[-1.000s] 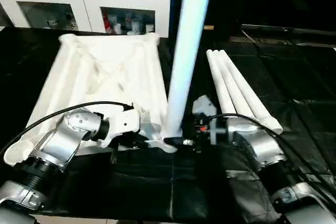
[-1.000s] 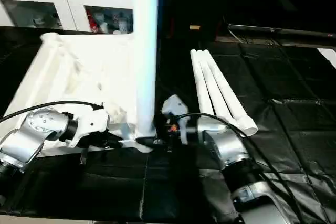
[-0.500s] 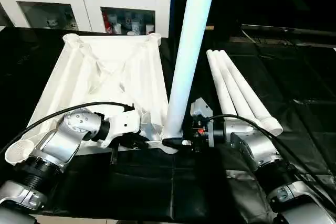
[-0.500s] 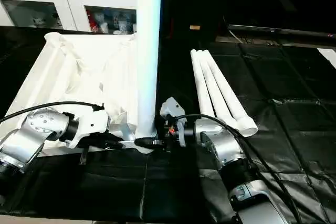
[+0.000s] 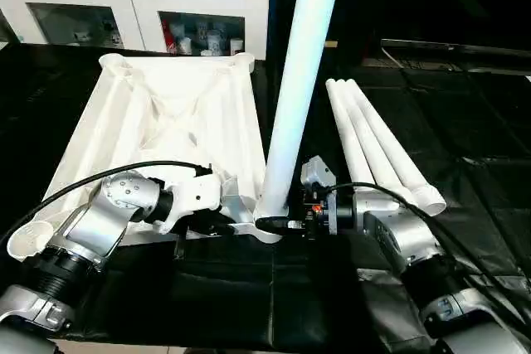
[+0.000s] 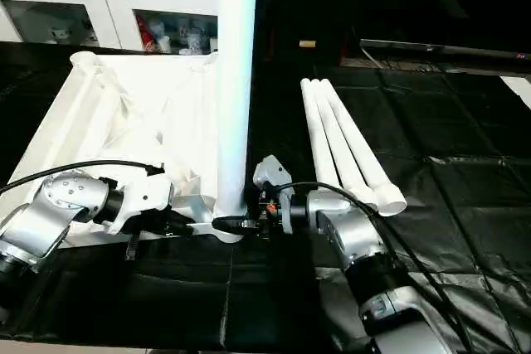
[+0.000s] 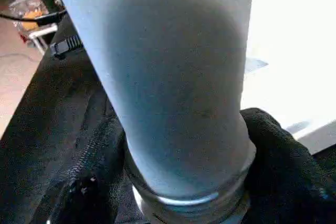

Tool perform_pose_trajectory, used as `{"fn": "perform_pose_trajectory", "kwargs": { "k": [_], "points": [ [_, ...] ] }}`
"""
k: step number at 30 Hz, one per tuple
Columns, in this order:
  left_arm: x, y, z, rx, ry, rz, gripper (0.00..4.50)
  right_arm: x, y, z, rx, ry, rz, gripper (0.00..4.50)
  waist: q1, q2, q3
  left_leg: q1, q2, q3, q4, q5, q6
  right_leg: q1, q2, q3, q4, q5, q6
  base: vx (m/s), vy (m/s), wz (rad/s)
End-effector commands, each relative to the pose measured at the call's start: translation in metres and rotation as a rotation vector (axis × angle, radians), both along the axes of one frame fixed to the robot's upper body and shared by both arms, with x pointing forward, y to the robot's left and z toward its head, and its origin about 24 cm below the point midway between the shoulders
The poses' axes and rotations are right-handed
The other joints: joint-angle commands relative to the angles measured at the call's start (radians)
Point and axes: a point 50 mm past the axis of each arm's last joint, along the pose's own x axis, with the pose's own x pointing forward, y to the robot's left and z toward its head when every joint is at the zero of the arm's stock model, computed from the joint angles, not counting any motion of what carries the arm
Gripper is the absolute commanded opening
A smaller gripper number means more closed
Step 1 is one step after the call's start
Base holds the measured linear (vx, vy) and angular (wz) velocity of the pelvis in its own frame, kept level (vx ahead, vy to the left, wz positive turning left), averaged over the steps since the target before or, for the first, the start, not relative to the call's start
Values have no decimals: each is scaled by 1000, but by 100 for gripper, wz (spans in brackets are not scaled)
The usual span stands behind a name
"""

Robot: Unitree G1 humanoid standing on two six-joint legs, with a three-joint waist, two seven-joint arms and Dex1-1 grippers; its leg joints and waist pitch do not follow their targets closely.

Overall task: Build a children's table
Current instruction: Rotate leg to tighten

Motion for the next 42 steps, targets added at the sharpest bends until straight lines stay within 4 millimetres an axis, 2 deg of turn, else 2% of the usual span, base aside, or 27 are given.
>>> {"fn": "perform_pose_trajectory", "kwargs": {
  "k": [1,2,3,5,7,9,10,11,12,13,14,15,18,19,20,22,25,27,29,31,32,33,34,36,38,39,42],
  "points": [
    [-2,-10,-10,4,55,1,0,-4,6,-9,23,53,-68,280,-2,18,-63,27,60,-22,-69,-196,-3,34,-88,44,-62,10,-262,0,0,0],
    [1,-13,-9,-27,58,42,0,-4,10,-11,36,67,-120,280,-3,18,-62,27,60,-22,-71,-214,-7,35,-90,46,-65,-18,-260,0,0,0],
    [2,-15,-8,-54,60,74,0,-3,12,-13,36,71,-164,280,-5,25,-60,29,60,-24,-74,-253,-24,33,-91,47,-71,-81,-250,0,0,0],
    [7,-21,-5,-106,54,147,0,-2,20,-16,49,103,-237,280,-11,23,-53,34,59,-28,-80,-322,-49,27,-94,50,-81,-204,-236,0,0,0],
    [11,-30,-1,-174,50,237,0,2,30,-19,64,154,-346,280,-17,21,-48,36,57,-35,-83,-376,-67,24,-101,52,-96,-359,-194,0,0,0],
    [14,-40,3,-254,52,367,0,7,43,-23,75,218,-442,280,-30,19,-47,31,58,-40,-87,-392,-79,26,-102,52,-95,-404,-182,0,0,0],
    [14,-42,4,-274,56,400,0,8,47,-24,73,228,-459,280,-39,14,-45,27,56,-44,-88,-392,-81,27,-103,48,-95,-430,-179,0,0,0],
    [15,-46,5,-289,47,454,0,10,52,-25,56,238,-485,280,-38,17,-46,27,54,-46,-88,-393,-79,28,-103,47,-100,-444,-170,0,0,0],
    [15,-47,5,-291,42,468,0,10,54,-25,50,240,-492,280,-47,18,-48,23,55,-48,-89,-386,-80,29,-100,46,-98,-424,-167,-32,9,-20],
    [12,-54,6,-294,33,515,0,13,60,-27,13,245,-533,280,-55,2,-50,20,55,-47,-90,-375,-70,31,-97,45,-101,-393,-166,0,0,0],
    [12,-55,6,-294,32,517,0,13,60,-27,11,246,-536,280,-57,8,-50,20,55,-48,-90,-366,-67,31,-97,45,-96,-372,-174,0,0,0],
    [10,-59,6,-294,25,537,0,15,62,-28,-10,253,-560,280,-59,8,-50,23,53,-45,-87,-357,-57,28,-96,45,-100,-357,-178,0,0,0],
    [7,-66,7,-276,10,547,0,17,65,-30,-53,238,-581,280,-64,7,-49,27,51,-39,-83,-342,-41,23,-91,46,-105,-324,-184,0,0,0],
    [7,-67,6,-263,4,552,0,18,65,-30,-63,222,-572,280,-61,-2,-50,28,51,-38,-81,-325,-27,23,-91,47,-102,-319,-184,0,0,0],
    [7,-68,6,-261,3,559,0,18,65,-30,-66,218,-574,280,-61,1,-51,28,51,-36,-81,-320,-27,22,-91,47,-102,-307,-186,0,0,0],
    [9,-64,5,-239,-19,568,0,19,64,-30,-59,208,-571,280,-61,-2,-50,27,52,-35,-83,-308,-23,24,-87,47,-100,-266,-187,0,0,0],
    [12,-56,4,-207,-45,584,0,21,59,-29,-51,192,-581,350,-61,-1,-51,26,52,-34,-84,-305,-23,25,-86,47,-99,-239,-189,0,0,0],
    [13,-53,4,-200,-48,584,0,23,56,-28,-46,181,-591,352,-61,5,-51,29,51,-35,-83,-316,-25,23,-87,47,-100,-253,-189,0,0,0],
    [15,-46,3,-184,-50,571,0,24,48,-28,-38,172,-601,390,-59,10,-51,30,51,-35,-85,-328,-30,22,-85,47,-102,-261,-184,0,0,0],
    [16,-41,2,-167,-55,550,0,24,40,-27,-19,160,-597,400,-59,7,-50,30,51,-35,-85,-335,-30,23,-84,47,-103,-263,-181,0,0,0],
    [16,-39,1,-160,-55,542,0,24,37,-27,-5,153,-592,400,-56,15,-50,32,52,-35,-85,-340,-33,21,-85,48,-103,-264,-181,0,0,0],
    [17,-36,0,-150,-54,528,0,23,33,-24,19,142,-579,400,-54,14,-51,32,52,-35,-85,-343,-32,22,-85,49,-105,-262,-176,0,0,0],
    [18,-34,-1,-141,-54,515,0,22,29,-22,38,133,-568,430,-50,13,-53,33,53,-34,-85,-329,-28,24,-85,50,-104,-235,-175,0,0,0],
    [18,-30,-2,-129,-56,479,0,20,21,-18,73,114,-543,437,-46,11,-53,33,52,-32,-85,-311,-18,26,-81,50,-102,-195,-180,0,0,0],
    [19,-26,-2,-118,-54,448,0,17,14,-13,97,87,-501,445,-43,13,-56,29,54,-34,-86,-288,-17,31,-82,48,-96,-157,-188,0,0,0],
    [19,-24,-2,-117,-51,413,0,13,8,-9,109,62,-462,445,-40,18,-57,30,55,-33,-84,-276,-16,30,-82,48,-92,-135,-197,0,0,0],
    [19,-20,-1,-107,-47,362,0,9,-1,-3,105,19,-408,445,-29,17,-60,29,55,-30,-81,-226,-2,36,-82,46,-89,-58,-204,0,0,0]
  ]
}}
